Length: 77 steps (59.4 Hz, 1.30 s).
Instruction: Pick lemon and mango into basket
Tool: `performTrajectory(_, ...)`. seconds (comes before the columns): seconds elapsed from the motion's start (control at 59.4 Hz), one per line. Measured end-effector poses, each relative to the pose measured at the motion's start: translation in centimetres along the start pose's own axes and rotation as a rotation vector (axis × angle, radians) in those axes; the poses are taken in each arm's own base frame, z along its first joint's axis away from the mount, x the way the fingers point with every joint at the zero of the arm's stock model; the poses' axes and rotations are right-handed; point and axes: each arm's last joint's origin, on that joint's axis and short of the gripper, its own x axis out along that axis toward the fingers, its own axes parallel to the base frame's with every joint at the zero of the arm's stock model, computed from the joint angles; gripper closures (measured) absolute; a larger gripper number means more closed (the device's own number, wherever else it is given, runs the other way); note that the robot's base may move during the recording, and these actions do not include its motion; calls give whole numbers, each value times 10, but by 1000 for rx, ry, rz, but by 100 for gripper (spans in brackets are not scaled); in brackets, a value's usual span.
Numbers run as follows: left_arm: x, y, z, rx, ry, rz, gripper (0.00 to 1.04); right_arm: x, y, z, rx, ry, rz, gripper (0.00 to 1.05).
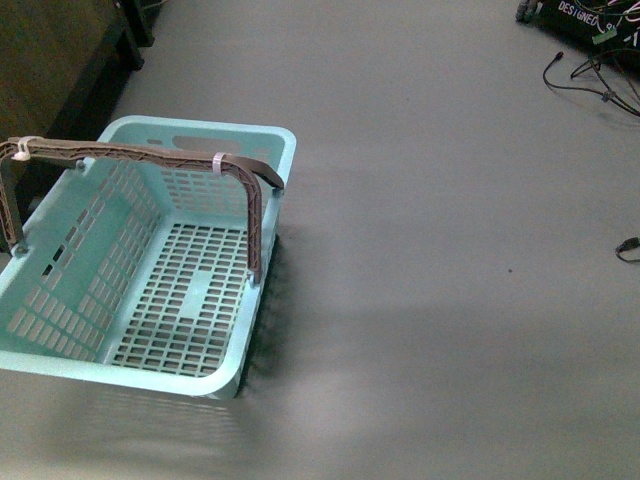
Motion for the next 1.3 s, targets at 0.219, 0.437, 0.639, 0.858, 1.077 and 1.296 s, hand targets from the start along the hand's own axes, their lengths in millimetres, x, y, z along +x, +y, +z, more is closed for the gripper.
performTrajectory(0.219, 0, 0, 0, 0, 0, 0, 7, 0, 0, 0, 0, 0, 0, 9)
performTrajectory(0.437, 5, 8, -10, -281, 406, 134, 7, 0, 0, 0, 0, 0, 0, 9)
performTrajectory(0.639, 31, 14, 4, -464, 397, 163, 7, 0, 0, 0, 0, 0, 0, 9)
performTrajectory(0.858, 98, 0, -16, -825, 502, 195, 7, 0, 0, 0, 0, 0, 0, 9)
performTrajectory(1.077, 156, -27, -57, -1014, 597, 291, 7, 0, 0, 0, 0, 0, 0, 9)
performTrajectory(1.296, 203, -47, -87, -1050, 652, 358, 7, 0, 0, 0, 0, 0, 0, 9)
